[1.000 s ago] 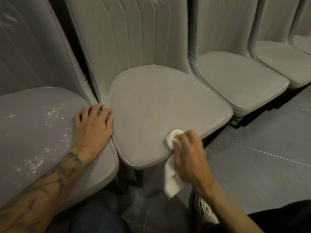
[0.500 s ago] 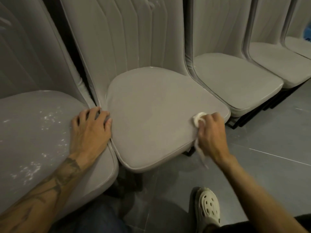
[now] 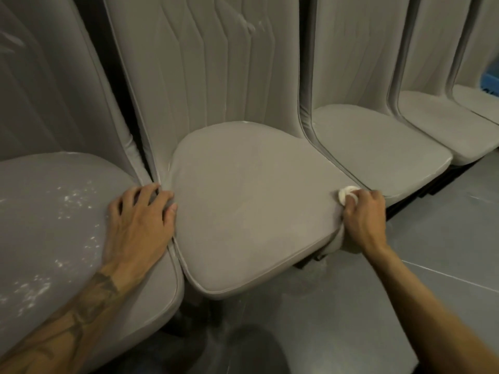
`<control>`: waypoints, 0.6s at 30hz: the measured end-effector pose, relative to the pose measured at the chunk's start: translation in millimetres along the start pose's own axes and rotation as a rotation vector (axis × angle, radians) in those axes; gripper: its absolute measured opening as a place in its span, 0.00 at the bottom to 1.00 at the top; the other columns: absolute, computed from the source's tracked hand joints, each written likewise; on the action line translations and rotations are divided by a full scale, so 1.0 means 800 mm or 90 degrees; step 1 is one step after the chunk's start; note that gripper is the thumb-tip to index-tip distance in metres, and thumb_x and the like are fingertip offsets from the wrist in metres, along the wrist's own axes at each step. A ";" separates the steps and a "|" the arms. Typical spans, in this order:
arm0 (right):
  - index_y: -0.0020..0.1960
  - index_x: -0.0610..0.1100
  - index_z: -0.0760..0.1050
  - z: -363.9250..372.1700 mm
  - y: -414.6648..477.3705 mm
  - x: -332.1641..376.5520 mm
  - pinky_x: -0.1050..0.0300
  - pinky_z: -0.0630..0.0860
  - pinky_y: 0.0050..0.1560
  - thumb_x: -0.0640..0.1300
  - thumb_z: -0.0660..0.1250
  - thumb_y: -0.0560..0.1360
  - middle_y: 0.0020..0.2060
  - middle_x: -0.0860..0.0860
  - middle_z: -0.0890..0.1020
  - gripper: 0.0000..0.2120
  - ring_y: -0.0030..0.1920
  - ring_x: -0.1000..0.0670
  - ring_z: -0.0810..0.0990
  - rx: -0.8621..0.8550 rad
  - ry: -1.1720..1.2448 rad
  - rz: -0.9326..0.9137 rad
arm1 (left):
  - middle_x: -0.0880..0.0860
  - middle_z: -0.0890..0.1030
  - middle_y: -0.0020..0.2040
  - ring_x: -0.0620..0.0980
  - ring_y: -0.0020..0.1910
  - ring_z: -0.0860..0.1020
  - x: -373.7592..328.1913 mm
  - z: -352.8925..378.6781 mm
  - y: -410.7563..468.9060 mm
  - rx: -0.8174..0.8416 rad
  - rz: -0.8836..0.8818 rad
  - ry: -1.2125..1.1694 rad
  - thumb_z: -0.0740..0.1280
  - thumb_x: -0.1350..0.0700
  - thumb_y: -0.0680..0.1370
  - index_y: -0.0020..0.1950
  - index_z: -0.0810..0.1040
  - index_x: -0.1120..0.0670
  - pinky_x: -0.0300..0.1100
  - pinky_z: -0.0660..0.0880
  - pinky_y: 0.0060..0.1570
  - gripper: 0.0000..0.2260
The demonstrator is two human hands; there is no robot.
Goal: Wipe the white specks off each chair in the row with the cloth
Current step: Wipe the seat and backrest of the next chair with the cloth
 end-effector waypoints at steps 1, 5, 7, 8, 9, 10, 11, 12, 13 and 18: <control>0.47 0.32 0.75 -0.001 0.006 -0.005 0.46 0.67 0.55 0.40 0.61 0.79 0.47 0.32 0.75 0.11 0.50 0.35 0.71 -0.010 -0.001 0.023 | 0.52 0.76 0.68 0.58 0.65 0.72 -0.001 0.000 0.001 0.002 0.000 0.002 0.57 0.45 0.83 0.65 0.78 0.48 0.59 0.68 0.60 0.16; 0.45 0.33 0.73 0.005 -0.031 0.022 0.51 0.65 0.52 0.38 0.63 0.79 0.46 0.40 0.71 0.08 0.46 0.42 0.69 -0.003 0.061 -0.024 | 0.52 0.76 0.68 0.58 0.66 0.72 -0.001 -0.001 0.001 0.021 -0.006 0.007 0.56 0.43 0.82 0.65 0.79 0.48 0.60 0.68 0.61 0.18; 0.44 0.35 0.72 0.006 -0.034 0.020 0.51 0.66 0.51 0.39 0.63 0.79 0.45 0.43 0.70 0.08 0.45 0.44 0.68 0.021 0.068 -0.062 | 0.51 0.76 0.69 0.57 0.66 0.71 -0.001 0.000 0.001 0.029 -0.007 0.007 0.55 0.43 0.82 0.66 0.78 0.47 0.60 0.68 0.61 0.19; 0.44 0.35 0.73 0.007 -0.022 0.011 0.50 0.66 0.50 0.39 0.63 0.79 0.45 0.42 0.72 0.08 0.46 0.43 0.69 0.025 0.051 -0.069 | 0.50 0.76 0.69 0.57 0.66 0.71 -0.001 0.000 0.001 0.032 -0.008 0.004 0.56 0.43 0.82 0.66 0.79 0.47 0.59 0.68 0.61 0.19; 0.44 0.35 0.74 0.007 -0.002 0.003 0.49 0.66 0.51 0.39 0.63 0.79 0.44 0.39 0.74 0.08 0.47 0.41 0.70 0.026 0.028 -0.071 | 0.50 0.76 0.69 0.57 0.66 0.71 -0.001 0.001 0.002 0.031 -0.012 0.002 0.56 0.42 0.82 0.66 0.79 0.47 0.59 0.68 0.62 0.19; 0.44 0.35 0.75 0.009 0.021 -0.006 0.48 0.66 0.51 0.39 0.63 0.79 0.44 0.37 0.75 0.08 0.48 0.39 0.71 0.028 0.004 -0.069 | 0.50 0.76 0.69 0.57 0.66 0.71 -0.001 0.001 0.002 0.030 -0.016 0.002 0.56 0.42 0.82 0.66 0.79 0.46 0.60 0.69 0.62 0.19; 0.45 0.34 0.75 0.010 0.045 -0.014 0.47 0.67 0.51 0.38 0.63 0.79 0.44 0.34 0.76 0.08 0.49 0.37 0.71 0.035 -0.009 -0.055 | 0.50 0.76 0.69 0.57 0.66 0.71 -0.002 0.002 0.002 0.029 -0.017 0.004 0.57 0.42 0.81 0.65 0.79 0.47 0.60 0.69 0.61 0.19; 0.46 0.32 0.76 0.012 0.065 -0.018 0.47 0.67 0.51 0.38 0.62 0.79 0.45 0.33 0.77 0.09 0.49 0.36 0.72 0.047 -0.012 -0.042 | 0.50 0.76 0.68 0.57 0.66 0.72 -0.002 0.003 0.003 0.031 -0.018 0.004 0.57 0.42 0.81 0.65 0.80 0.47 0.60 0.69 0.61 0.19; 0.47 0.32 0.76 0.013 0.074 -0.017 0.47 0.66 0.51 0.38 0.62 0.79 0.45 0.32 0.77 0.10 0.49 0.36 0.72 0.057 -0.015 -0.036 | 0.50 0.76 0.68 0.57 0.65 0.72 -0.002 0.003 0.003 0.035 -0.018 0.003 0.57 0.42 0.81 0.65 0.80 0.47 0.60 0.70 0.60 0.19; 0.46 0.36 0.75 0.015 0.052 -0.018 0.47 0.68 0.50 0.40 0.62 0.80 0.44 0.37 0.76 0.09 0.47 0.38 0.72 0.078 -0.018 -0.114 | 0.51 0.78 0.66 0.58 0.63 0.73 -0.003 0.002 0.007 0.043 -0.039 -0.005 0.57 0.43 0.80 0.62 0.81 0.47 0.60 0.71 0.59 0.18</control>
Point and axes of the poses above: each hand's wrist, its own y-axis towards the middle knuckle, its own z-axis out of the palm, x = y × z, the point moved 6 cm from there along y, towards the middle knuckle
